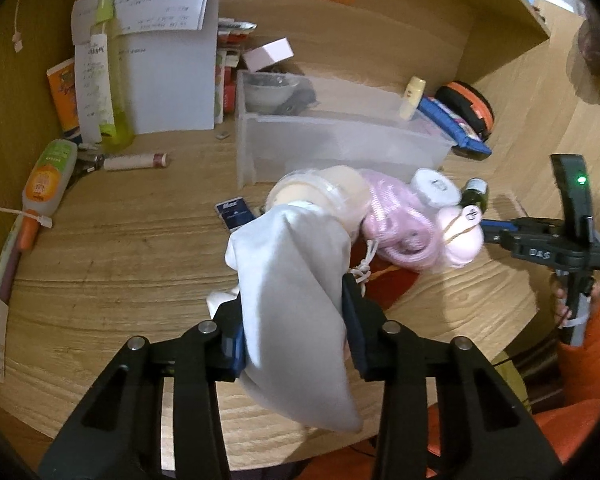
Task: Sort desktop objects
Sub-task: 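Lift the white cloth bag with the left gripper while the right gripper lifts the gourd charm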
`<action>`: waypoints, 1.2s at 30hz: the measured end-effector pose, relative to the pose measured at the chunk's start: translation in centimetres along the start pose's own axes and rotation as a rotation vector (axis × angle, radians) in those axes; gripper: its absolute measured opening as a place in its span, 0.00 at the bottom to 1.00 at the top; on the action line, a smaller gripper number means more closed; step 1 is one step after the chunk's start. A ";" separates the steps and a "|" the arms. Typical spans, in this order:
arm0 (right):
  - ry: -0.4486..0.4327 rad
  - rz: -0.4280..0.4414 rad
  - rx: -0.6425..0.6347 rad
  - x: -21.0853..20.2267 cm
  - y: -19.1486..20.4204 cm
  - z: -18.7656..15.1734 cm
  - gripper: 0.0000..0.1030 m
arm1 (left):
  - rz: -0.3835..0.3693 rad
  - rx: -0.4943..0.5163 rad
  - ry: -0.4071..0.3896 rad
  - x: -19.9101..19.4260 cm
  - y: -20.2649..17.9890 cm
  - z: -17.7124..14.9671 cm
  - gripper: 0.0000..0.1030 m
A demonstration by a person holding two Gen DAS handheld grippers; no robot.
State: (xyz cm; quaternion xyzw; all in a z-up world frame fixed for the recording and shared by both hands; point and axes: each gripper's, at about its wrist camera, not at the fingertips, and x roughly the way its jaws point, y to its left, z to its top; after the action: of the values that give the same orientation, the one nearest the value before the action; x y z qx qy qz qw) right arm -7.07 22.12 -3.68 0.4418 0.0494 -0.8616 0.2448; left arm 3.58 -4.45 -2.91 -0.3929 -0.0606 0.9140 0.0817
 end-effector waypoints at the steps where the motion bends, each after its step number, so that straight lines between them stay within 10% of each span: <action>1: -0.002 0.003 -0.003 0.0 0.0 0.0 0.17 | -0.002 0.002 -0.006 -0.3 -0.2 0.1 0.39; 16: -0.173 -0.011 0.020 -4.2 0.7 2.1 0.17 | 0.013 0.057 -0.098 -3.7 -1.6 2.0 0.15; 21: -0.211 0.014 0.019 -5.4 1.1 2.9 0.17 | 0.028 0.066 -0.041 -2.9 -1.2 0.6 0.71; 36: -0.253 0.034 0.015 -6.7 2.2 4.0 0.17 | 0.021 0.123 0.179 3.5 -1.6 -2.4 0.99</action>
State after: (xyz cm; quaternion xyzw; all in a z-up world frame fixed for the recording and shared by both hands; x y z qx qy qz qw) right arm -5.77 21.51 4.30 0.3320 0.0041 -0.9067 0.2602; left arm 3.11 -2.10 -6.69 -0.4677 0.0071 0.8781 0.1010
